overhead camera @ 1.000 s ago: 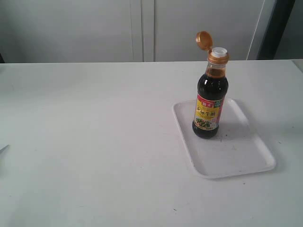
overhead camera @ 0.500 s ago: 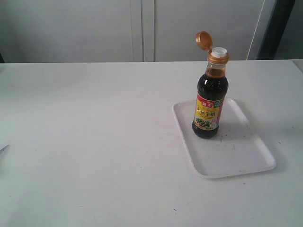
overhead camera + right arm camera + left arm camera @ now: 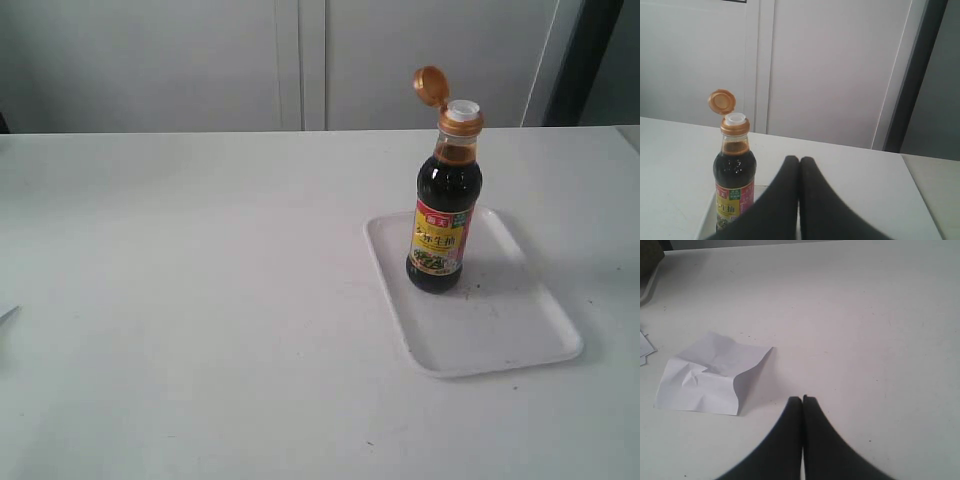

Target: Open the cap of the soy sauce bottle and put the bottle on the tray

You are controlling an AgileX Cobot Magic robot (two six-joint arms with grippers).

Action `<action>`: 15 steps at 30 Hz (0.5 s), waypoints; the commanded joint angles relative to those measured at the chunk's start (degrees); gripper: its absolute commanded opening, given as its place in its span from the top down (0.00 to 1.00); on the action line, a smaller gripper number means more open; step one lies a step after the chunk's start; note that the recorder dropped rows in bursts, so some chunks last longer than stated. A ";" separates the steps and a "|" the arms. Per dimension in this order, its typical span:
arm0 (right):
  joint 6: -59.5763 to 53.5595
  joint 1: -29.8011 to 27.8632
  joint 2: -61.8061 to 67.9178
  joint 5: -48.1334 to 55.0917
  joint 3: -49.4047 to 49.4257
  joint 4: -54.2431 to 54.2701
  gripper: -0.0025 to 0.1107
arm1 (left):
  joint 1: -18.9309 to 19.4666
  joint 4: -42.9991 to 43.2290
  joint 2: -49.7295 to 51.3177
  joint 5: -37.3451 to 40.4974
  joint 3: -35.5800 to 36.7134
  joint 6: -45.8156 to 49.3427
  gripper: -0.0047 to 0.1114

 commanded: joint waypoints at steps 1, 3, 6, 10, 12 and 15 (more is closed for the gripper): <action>8.52 0.06 -2.37 -0.71 1.56 -8.47 0.98 | 0.11 -0.73 -0.30 0.00 0.23 -0.55 0.96; 9.60 0.06 -3.73 -0.56 2.79 -10.03 0.98 | 0.11 -0.73 -0.30 0.00 0.23 -0.55 0.96; 10.63 0.06 -5.84 -0.34 4.92 -11.00 0.98 | 0.11 -0.73 -0.30 0.00 0.23 -0.55 0.96; 16.73 0.06 -9.05 1.52 7.96 -13.78 0.98 | 0.11 -0.73 -0.30 0.00 0.23 -0.55 0.96; 17.17 0.06 -10.18 2.29 9.33 -13.90 0.98 | 0.11 -0.73 -0.30 0.00 0.23 -0.55 0.96; 16.77 0.06 -11.59 2.29 11.38 -13.90 0.98 | 0.11 -0.73 -0.30 0.00 0.23 -0.55 0.96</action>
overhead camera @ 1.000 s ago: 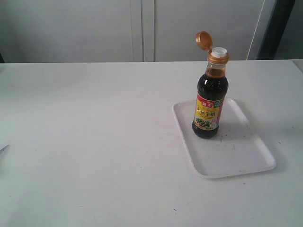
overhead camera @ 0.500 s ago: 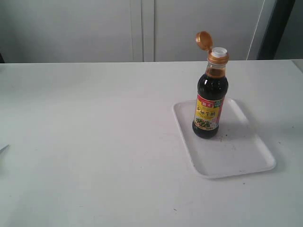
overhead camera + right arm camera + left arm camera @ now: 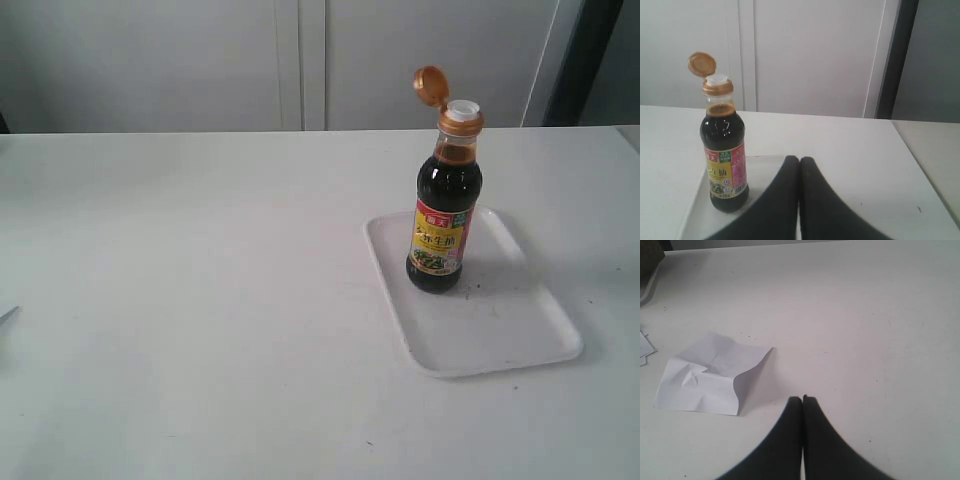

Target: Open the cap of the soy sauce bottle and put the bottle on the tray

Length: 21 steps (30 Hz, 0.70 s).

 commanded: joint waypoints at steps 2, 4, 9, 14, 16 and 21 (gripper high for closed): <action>0.77 0.06 -2.62 0.29 4.03 -0.99 0.98 | 0.11 -0.64 -0.30 0.00 0.23 -0.55 0.96; 0.77 0.06 -3.51 0.29 5.78 -0.99 0.98 | 0.11 -0.64 -0.30 0.00 0.23 -0.55 0.96; 1.00 0.06 -5.90 -0.08 9.55 -1.81 0.98 | 0.11 -0.64 -0.30 0.00 0.23 -0.55 0.96; 1.14 0.06 -7.68 0.11 12.45 -2.18 0.98 | 0.11 -0.64 -0.30 0.00 0.23 -0.55 0.96; 1.14 0.06 -7.68 -0.11 13.75 -2.18 0.98 | 0.11 -0.64 -0.30 0.00 0.23 -0.55 0.96; 1.14 0.06 -7.68 -2.28 17.67 -2.18 0.98 | 0.11 -0.64 -0.30 0.00 0.23 -0.55 0.96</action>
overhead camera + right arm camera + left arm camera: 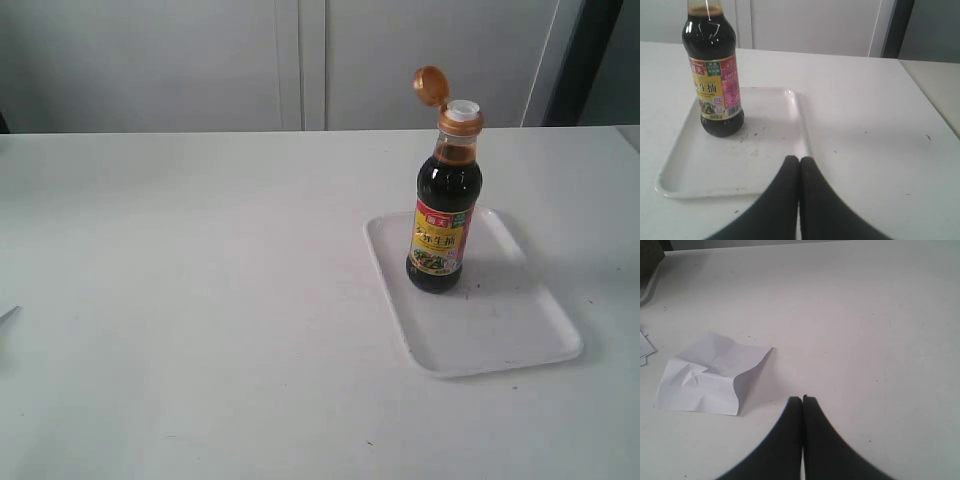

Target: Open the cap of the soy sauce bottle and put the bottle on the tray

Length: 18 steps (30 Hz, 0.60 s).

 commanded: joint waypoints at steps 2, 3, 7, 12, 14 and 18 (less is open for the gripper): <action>0.31 0.06 -0.29 -2.87 2.04 -0.55 0.98 | 0.11 -0.64 -0.30 0.00 0.23 -0.55 0.96; 0.41 0.06 -0.29 -1.70 2.04 -0.65 0.98 | 0.11 -0.64 -0.30 0.00 0.23 -0.55 0.96; 0.41 0.06 -0.29 -1.42 2.04 -0.89 0.98 | 0.11 -0.64 -0.30 0.00 0.23 -0.55 0.96; 0.41 0.06 -0.29 -0.30 2.04 -0.76 0.98 | 0.11 -0.64 -0.30 0.00 0.23 -0.55 0.96; 0.41 0.06 -0.29 -0.30 2.04 -0.76 0.98 | 0.11 -0.64 -0.30 0.00 0.23 -0.55 0.96; 0.41 0.06 -0.29 -0.30 2.04 -0.76 0.98 | 0.11 -0.64 -0.30 0.00 0.23 -0.55 0.96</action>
